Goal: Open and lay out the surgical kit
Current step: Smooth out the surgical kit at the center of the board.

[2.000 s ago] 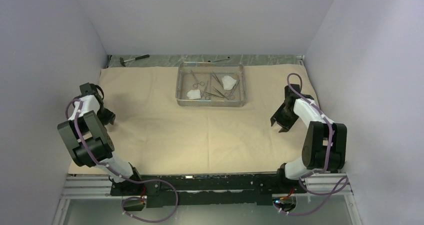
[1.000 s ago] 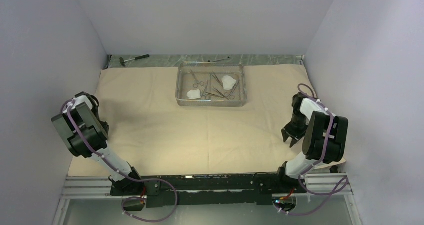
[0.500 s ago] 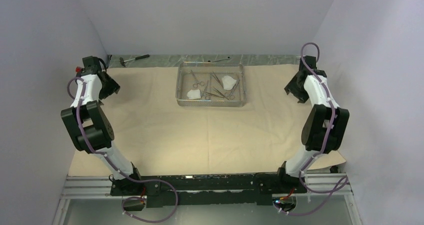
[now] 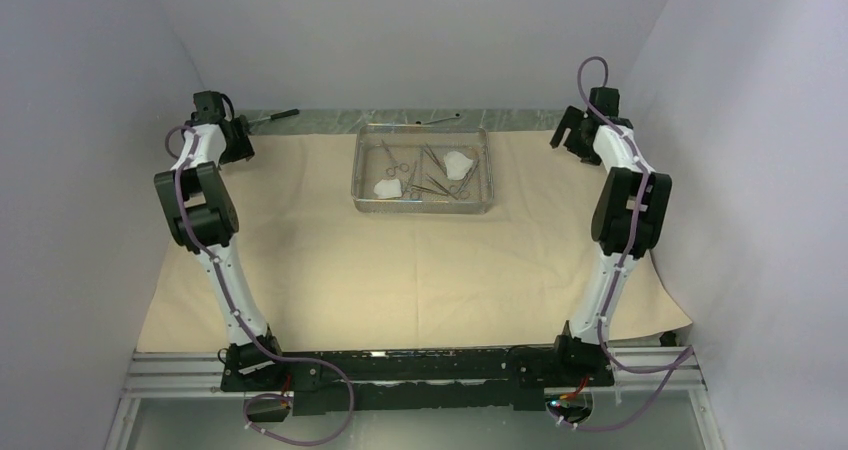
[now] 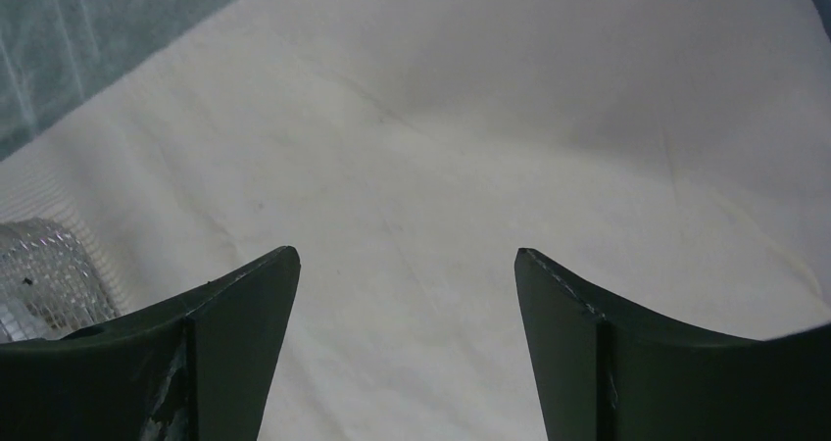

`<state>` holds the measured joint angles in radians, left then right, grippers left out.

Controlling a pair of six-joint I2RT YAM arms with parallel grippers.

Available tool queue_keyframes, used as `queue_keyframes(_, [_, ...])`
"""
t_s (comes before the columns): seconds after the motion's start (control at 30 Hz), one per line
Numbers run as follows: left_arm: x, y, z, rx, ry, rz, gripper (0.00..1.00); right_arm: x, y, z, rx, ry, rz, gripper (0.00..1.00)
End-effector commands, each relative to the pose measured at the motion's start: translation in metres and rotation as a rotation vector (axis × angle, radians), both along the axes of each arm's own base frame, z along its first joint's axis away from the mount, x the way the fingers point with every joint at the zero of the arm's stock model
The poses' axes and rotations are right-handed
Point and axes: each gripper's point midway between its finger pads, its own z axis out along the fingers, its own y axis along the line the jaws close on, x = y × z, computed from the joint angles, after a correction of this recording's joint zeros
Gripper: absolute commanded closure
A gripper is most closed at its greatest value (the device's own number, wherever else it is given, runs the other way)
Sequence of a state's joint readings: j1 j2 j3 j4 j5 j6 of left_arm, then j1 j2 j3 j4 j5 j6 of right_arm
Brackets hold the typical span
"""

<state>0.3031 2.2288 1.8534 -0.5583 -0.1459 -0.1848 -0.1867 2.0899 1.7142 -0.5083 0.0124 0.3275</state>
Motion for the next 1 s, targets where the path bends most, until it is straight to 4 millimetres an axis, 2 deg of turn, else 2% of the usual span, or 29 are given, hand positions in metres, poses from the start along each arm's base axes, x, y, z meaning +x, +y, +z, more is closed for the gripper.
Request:
queue_keyframes(0.0, [0.029,0.017,0.012,0.104,-0.019,-0.048,0.26,0.039,0.002,0.010,-0.039,-0.084,0.098,0.13])
queue_keyframes(0.2, [0.034,0.021,-0.017,0.110,0.038,-0.076,0.24,0.048,0.000,-0.028,-0.050,-0.002,0.143,0.12])
queue_keyframes(0.43, [0.028,0.031,-0.043,0.140,0.106,-0.031,0.24,0.055,-0.031,-0.044,-0.207,0.045,0.112,0.11])
queue_keyframes(0.63, [0.020,0.038,-0.061,0.156,0.166,0.012,0.23,0.050,-0.049,-0.078,-0.294,0.148,0.127,0.11])
queue_keyframes(0.8, [0.018,0.040,-0.074,0.161,0.207,0.014,0.23,0.058,-0.065,-0.084,-0.254,0.177,0.078,0.13])
queue_keyframes(0.97, [0.017,0.041,-0.086,0.159,0.245,0.012,0.23,0.050,-0.078,-0.093,-0.228,0.219,0.014,0.17])
